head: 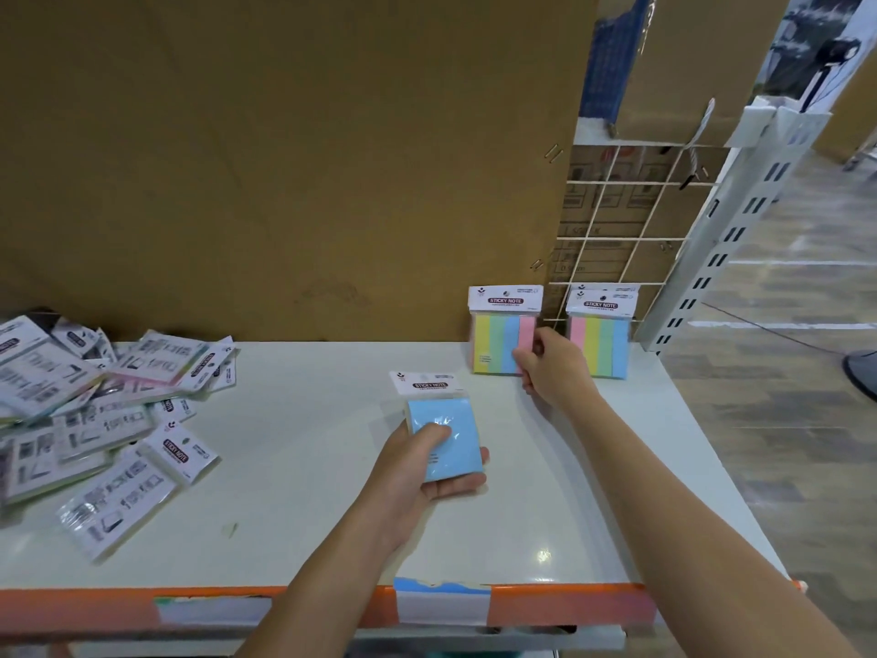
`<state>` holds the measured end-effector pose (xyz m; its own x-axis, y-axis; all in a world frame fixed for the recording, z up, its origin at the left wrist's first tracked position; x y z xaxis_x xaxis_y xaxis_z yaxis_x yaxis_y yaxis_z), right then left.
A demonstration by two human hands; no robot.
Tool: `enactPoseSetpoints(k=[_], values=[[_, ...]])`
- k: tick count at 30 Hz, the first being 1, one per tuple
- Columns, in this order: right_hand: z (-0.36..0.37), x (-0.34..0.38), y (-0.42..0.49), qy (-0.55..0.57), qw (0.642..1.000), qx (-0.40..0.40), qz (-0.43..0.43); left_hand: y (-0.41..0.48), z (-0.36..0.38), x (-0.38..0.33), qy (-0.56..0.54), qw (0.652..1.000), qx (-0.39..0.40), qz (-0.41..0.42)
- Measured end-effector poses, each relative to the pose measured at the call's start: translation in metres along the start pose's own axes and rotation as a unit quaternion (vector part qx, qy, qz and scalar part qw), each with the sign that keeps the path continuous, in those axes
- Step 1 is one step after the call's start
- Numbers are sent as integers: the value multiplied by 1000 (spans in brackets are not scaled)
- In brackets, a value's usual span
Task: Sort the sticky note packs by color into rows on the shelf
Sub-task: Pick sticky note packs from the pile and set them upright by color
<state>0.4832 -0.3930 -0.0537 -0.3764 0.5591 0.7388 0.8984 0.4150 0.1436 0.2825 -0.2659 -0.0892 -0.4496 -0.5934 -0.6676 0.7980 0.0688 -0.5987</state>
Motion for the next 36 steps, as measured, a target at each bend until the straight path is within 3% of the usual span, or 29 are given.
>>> enactPoseSetpoints(k=[4, 7, 9, 11, 14, 16, 20, 26, 36], values=[[0, 6, -3, -46, 999, -20, -8, -1, -10, 1, -1, 1000, -27, 7], [-3, 3, -27, 53, 994, -85, 32, -3, -18, -2, 19, 998, -49, 38], [-6, 9, -49, 51, 993, -104, 31, -6, -22, -8, 51, 994, -68, 74], [5, 20, -73, 106, 992, -70, 14, -10, -26, -15, 84, 985, -96, 115], [33, 49, -103, 236, 971, 50, -12, -17, -31, -28, 116, 968, -138, 175], [45, 68, -110, 253, 961, 99, -49, -22, -35, -38, 146, 953, -162, 209], [67, 84, -100, 234, 965, 97, -60, -29, -48, -56, 202, 932, -178, 244], [95, 88, -49, 245, 969, -23, 14, -54, -112, -82, 272, 884, -284, 253], [115, 96, 2, 48, 997, -59, -12, -60, -143, -65, 308, 913, -208, 171]])
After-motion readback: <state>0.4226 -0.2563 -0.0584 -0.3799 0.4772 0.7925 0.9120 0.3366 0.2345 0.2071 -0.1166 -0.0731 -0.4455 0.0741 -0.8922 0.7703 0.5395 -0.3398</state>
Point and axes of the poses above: each hand's wrist, its own y-axis towards the middle knuckle, its own z-axis out of the palm, x = y × z, the point moved 9 cm from there along y, towards the middle knuckle, and after that the axes turned 15 degrees about -z, right-handed, at the moved point
